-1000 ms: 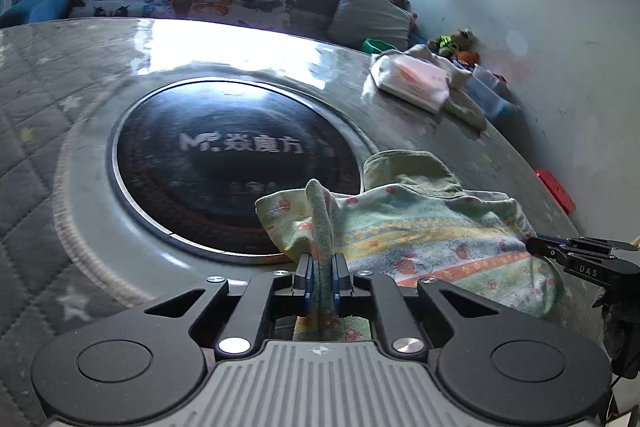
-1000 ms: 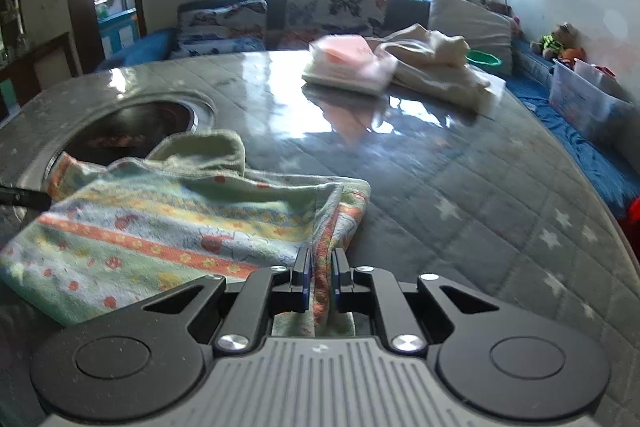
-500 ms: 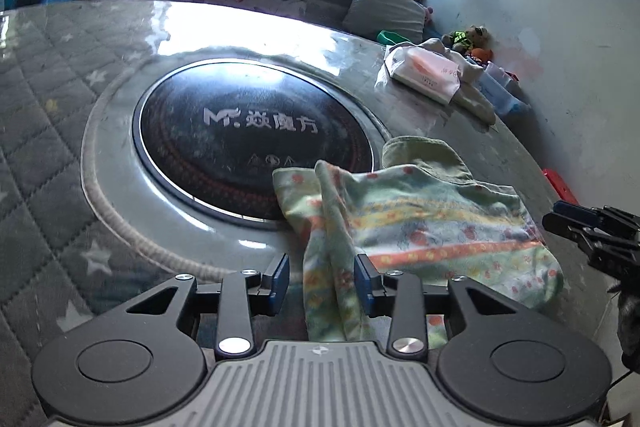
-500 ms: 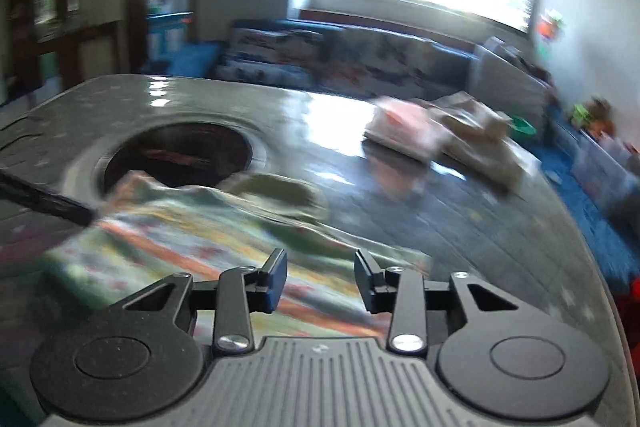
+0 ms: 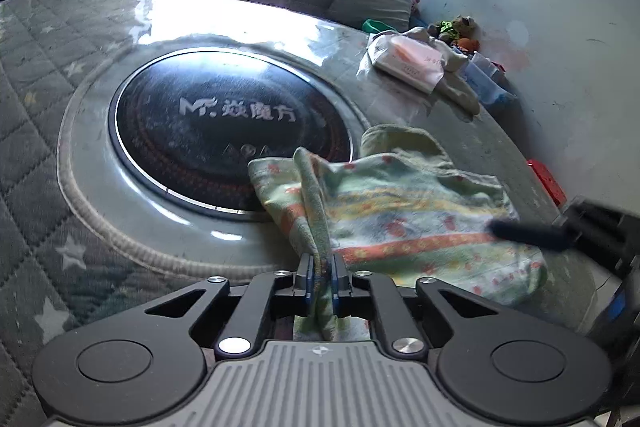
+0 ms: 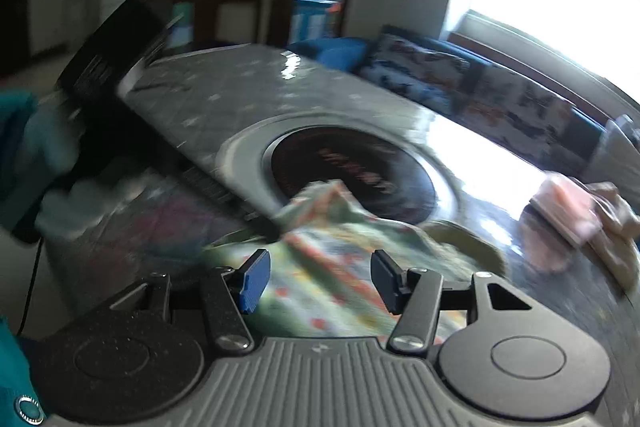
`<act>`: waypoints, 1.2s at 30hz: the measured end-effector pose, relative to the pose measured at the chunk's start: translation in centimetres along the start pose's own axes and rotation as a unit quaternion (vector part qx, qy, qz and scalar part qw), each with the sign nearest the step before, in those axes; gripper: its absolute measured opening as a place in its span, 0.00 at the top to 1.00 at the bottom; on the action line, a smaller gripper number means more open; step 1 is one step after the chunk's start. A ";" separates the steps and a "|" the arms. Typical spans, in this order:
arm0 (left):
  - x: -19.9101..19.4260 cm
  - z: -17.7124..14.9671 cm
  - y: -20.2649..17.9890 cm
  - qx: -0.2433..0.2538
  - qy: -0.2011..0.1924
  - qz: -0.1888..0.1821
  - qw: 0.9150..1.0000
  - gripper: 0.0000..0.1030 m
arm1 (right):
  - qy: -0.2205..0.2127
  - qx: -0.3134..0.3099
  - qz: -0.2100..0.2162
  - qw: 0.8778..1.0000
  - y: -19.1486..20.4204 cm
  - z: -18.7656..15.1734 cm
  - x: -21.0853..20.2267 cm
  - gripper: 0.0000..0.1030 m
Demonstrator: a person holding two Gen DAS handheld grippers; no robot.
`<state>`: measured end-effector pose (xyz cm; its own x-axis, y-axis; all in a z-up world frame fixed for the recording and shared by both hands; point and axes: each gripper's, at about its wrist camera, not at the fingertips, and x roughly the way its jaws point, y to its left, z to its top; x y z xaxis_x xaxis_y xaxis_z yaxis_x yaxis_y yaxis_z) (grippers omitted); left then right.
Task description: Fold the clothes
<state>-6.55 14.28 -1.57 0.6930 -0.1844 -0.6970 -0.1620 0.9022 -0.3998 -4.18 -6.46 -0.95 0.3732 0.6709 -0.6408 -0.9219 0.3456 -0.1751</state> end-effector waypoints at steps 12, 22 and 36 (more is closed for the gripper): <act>-0.4 1.6 -0.3 -0.020 0.009 -0.028 0.999 0.94 | 0.004 -0.172 -0.029 0.985 8.4 -0.3 3.9 0.53; -1.9 1.5 1.3 -0.074 -0.006 -0.034 0.997 0.57 | -0.035 -0.094 -0.027 0.995 6.5 0.4 1.8 0.88; 0.4 1.6 1.4 -0.180 0.016 -0.124 0.976 0.33 | -0.068 -0.019 -0.013 0.997 2.8 -0.3 -1.3 0.89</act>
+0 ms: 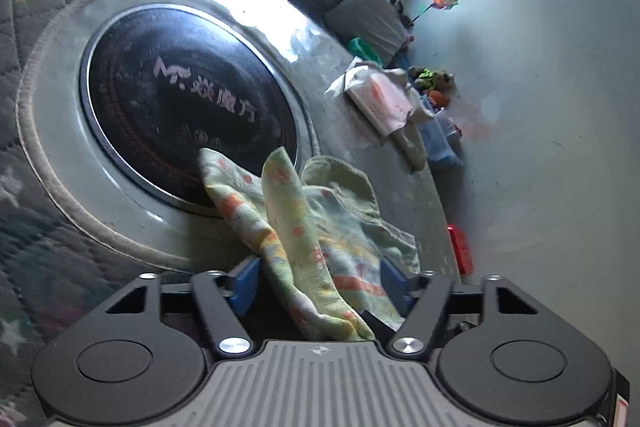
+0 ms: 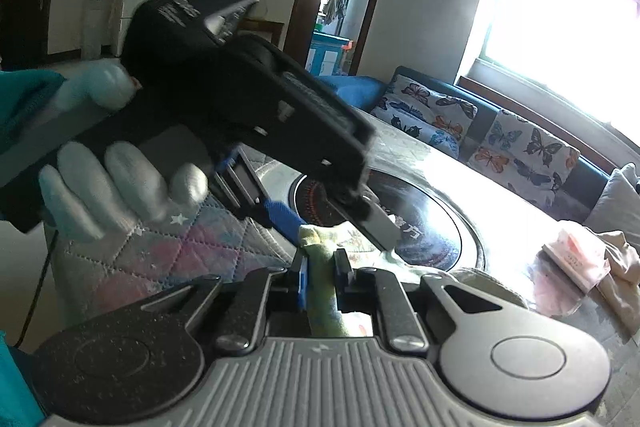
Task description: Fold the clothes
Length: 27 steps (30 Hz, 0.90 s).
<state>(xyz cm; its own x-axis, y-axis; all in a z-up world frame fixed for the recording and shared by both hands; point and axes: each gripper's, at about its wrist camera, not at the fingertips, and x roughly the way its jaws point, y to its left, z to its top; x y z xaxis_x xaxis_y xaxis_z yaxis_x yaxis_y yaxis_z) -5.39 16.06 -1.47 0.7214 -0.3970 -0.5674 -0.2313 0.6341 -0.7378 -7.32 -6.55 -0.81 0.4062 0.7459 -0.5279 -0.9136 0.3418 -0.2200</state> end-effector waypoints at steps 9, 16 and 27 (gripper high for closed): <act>2.8 0.0 0.5 -0.023 0.033 0.001 0.999 0.55 | -0.006 0.017 0.020 1.000 -0.3 -0.6 -0.1 0.89; 3.2 -0.1 1.3 -0.030 0.030 0.006 0.999 0.84 | -0.002 0.026 0.035 0.999 -1.0 -0.8 0.4 0.88; 3.3 0.0 1.4 -0.010 0.029 0.023 0.999 0.86 | 0.002 0.097 -0.018 0.995 -6.8 -2.6 -2.0 0.76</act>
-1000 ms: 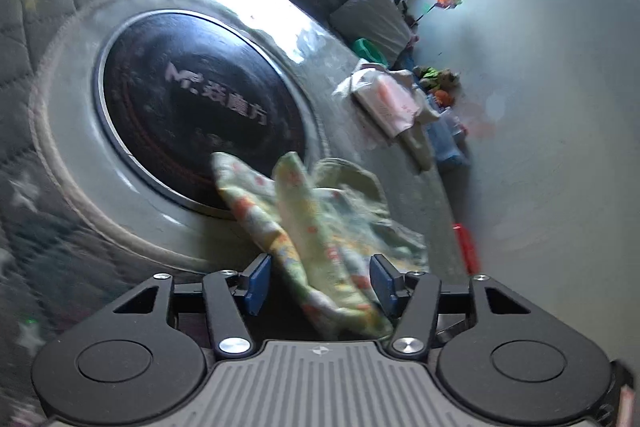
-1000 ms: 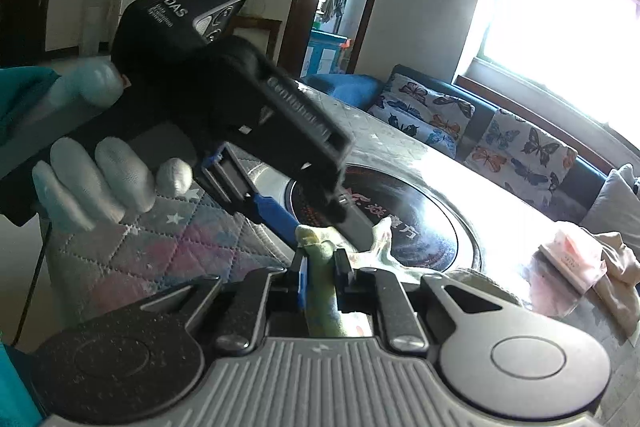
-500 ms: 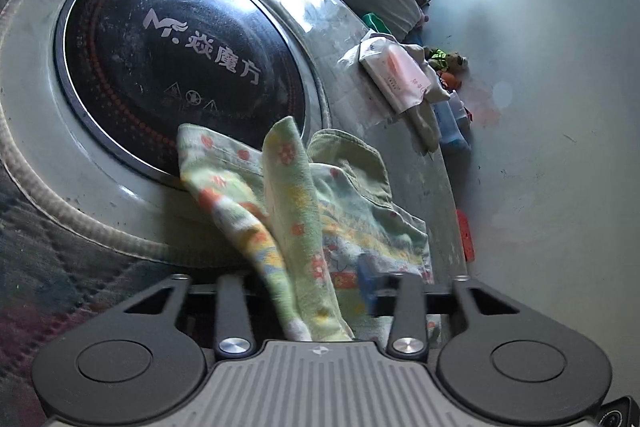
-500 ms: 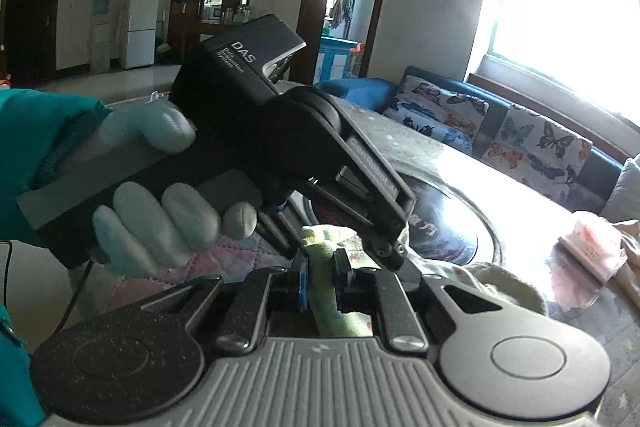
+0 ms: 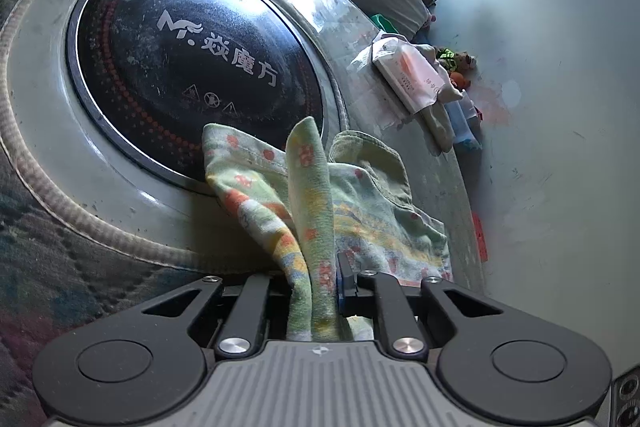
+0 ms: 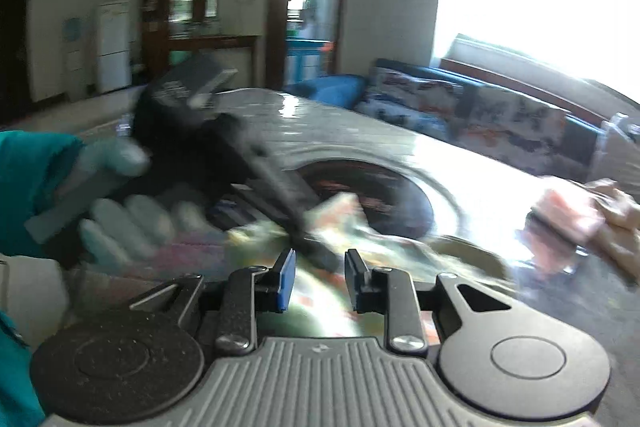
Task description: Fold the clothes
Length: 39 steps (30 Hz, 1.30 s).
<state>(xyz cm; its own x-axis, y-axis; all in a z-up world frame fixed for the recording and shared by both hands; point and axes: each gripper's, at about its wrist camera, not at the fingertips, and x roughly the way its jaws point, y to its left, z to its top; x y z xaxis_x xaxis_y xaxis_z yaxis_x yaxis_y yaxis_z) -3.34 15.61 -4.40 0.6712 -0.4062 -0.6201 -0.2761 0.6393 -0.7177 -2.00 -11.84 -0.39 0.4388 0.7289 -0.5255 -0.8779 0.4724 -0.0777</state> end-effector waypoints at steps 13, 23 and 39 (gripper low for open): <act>0.2 0.4 -1.2 0.041 -0.007 0.035 0.999 0.86 | 0.059 0.217 -0.167 0.960 -14.5 -7.0 -1.7 0.68; 0.5 0.7 -2.7 0.081 -0.012 0.064 0.995 0.86 | 0.052 0.297 -0.137 0.943 -16.2 -8.6 -0.4 0.84; 3.4 3.3 -11.4 0.209 -0.009 0.054 0.976 0.88 | -0.004 0.245 -0.188 0.951 -17.3 -4.6 -6.6 1.00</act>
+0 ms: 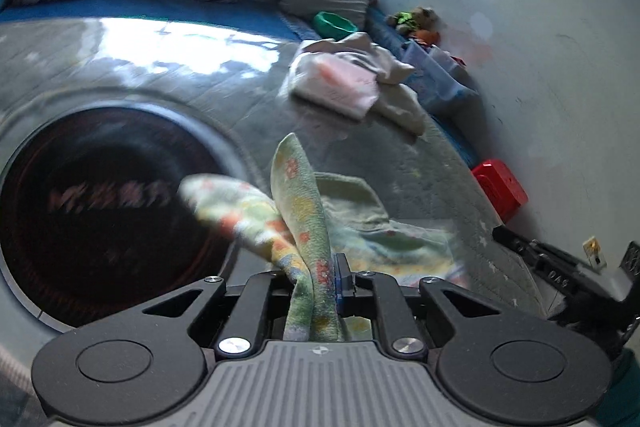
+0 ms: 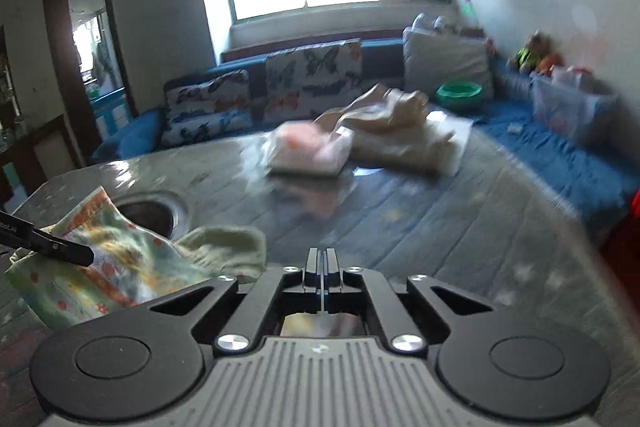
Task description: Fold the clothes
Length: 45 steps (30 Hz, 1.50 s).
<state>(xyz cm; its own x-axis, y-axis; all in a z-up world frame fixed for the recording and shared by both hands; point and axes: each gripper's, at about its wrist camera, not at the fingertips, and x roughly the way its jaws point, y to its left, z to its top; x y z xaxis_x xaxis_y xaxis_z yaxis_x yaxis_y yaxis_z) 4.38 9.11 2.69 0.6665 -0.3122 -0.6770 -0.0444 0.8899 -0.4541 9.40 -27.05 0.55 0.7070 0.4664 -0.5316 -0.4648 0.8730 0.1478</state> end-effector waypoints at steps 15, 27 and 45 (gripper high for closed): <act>0.9 -0.2 0.1 0.000 0.011 0.021 1.000 0.88 | 0.065 0.092 0.000 0.994 -3.2 -5.0 3.9 0.63; 0.9 0.9 -1.9 0.029 0.008 0.007 1.000 0.88 | 0.036 0.033 0.012 0.999 -1.1 -2.6 2.4 0.94; 7.4 0.1 -5.7 0.033 0.068 -0.036 0.997 0.88 | 0.036 -0.004 -0.092 0.995 -5.9 -0.6 1.4 0.94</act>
<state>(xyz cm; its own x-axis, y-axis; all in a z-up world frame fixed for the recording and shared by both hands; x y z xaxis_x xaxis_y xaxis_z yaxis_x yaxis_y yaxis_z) 9.63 1.74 0.38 0.5595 -0.4138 -0.7181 0.0516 0.8821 -0.4681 12.83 -31.62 -1.55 0.7410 0.2871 -0.6070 -0.3357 0.9413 0.0353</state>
